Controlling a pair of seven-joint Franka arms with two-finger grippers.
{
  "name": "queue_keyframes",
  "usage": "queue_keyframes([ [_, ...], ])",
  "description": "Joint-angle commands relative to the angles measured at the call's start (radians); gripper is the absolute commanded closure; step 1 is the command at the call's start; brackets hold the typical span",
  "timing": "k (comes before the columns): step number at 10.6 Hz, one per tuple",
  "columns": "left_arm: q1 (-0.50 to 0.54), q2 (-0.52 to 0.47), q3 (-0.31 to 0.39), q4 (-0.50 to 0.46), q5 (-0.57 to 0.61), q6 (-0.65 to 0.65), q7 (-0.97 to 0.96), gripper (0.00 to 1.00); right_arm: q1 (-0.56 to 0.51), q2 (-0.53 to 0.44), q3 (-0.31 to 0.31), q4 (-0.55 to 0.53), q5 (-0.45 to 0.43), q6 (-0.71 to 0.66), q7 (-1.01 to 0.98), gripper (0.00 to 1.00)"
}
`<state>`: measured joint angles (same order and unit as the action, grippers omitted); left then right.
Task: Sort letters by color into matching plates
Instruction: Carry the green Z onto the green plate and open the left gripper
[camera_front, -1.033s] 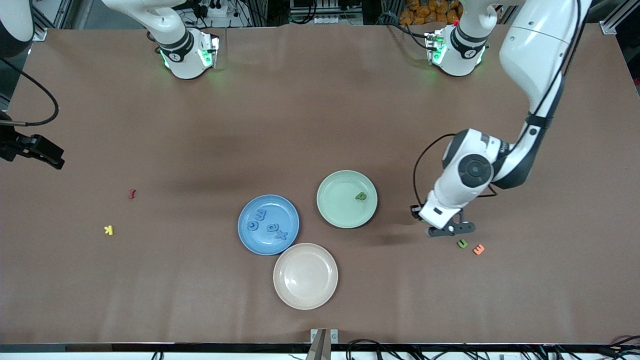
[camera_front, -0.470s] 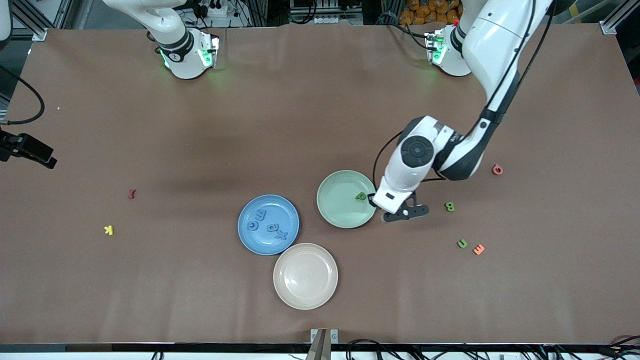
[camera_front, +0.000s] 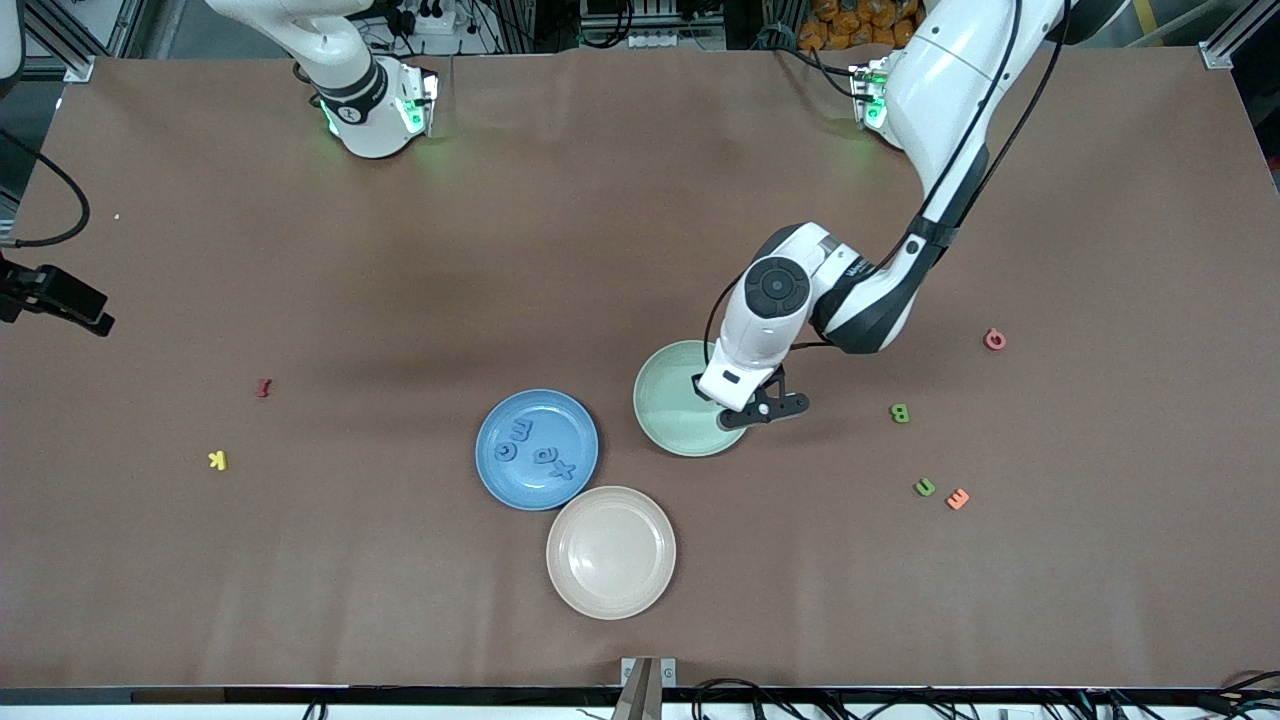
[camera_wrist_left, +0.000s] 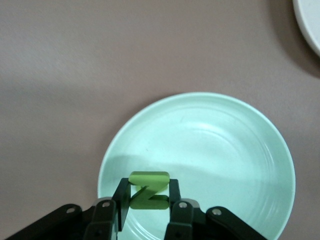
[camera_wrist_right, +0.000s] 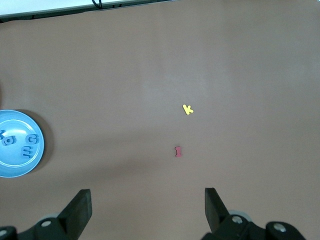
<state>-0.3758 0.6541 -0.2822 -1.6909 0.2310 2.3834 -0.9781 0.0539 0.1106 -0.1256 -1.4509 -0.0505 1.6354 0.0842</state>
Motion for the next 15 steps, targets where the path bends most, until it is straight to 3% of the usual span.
queue_keyframes([
  [1,-0.04,0.019,0.008,0.034,0.005,-0.018,-0.054,1.0,-0.028,-0.015,0.021,-0.006,0.012,-0.008,-0.018,0.0],
  [3,-0.06,0.021,0.008,0.054,0.007,-0.018,-0.071,1.0,-0.025,-0.015,0.021,-0.006,0.012,-0.009,-0.018,0.0],
  [4,-0.066,0.022,0.008,0.056,0.01,-0.018,-0.07,0.8,-0.025,-0.014,0.021,-0.006,0.012,-0.009,-0.02,0.0],
  [5,-0.071,0.022,0.009,0.054,0.02,-0.018,-0.067,0.16,-0.025,-0.014,0.021,-0.006,0.012,-0.009,-0.02,0.0],
  [6,-0.069,0.021,0.009,0.054,0.019,-0.018,-0.071,0.0,-0.025,-0.011,0.023,-0.006,0.011,-0.009,-0.02,0.0],
  [9,-0.052,0.012,0.026,0.051,0.022,-0.021,-0.064,0.0,-0.023,-0.012,0.023,-0.008,0.012,-0.009,-0.021,0.0],
  [11,-0.046,0.009,0.078,0.05,0.024,-0.052,-0.022,0.0,-0.013,-0.012,0.023,-0.008,0.017,-0.009,-0.02,0.0],
  [15,0.064,-0.02,0.097,0.016,0.025,-0.084,0.093,0.0,-0.017,-0.012,0.024,-0.008,0.072,-0.011,-0.021,0.0],
])
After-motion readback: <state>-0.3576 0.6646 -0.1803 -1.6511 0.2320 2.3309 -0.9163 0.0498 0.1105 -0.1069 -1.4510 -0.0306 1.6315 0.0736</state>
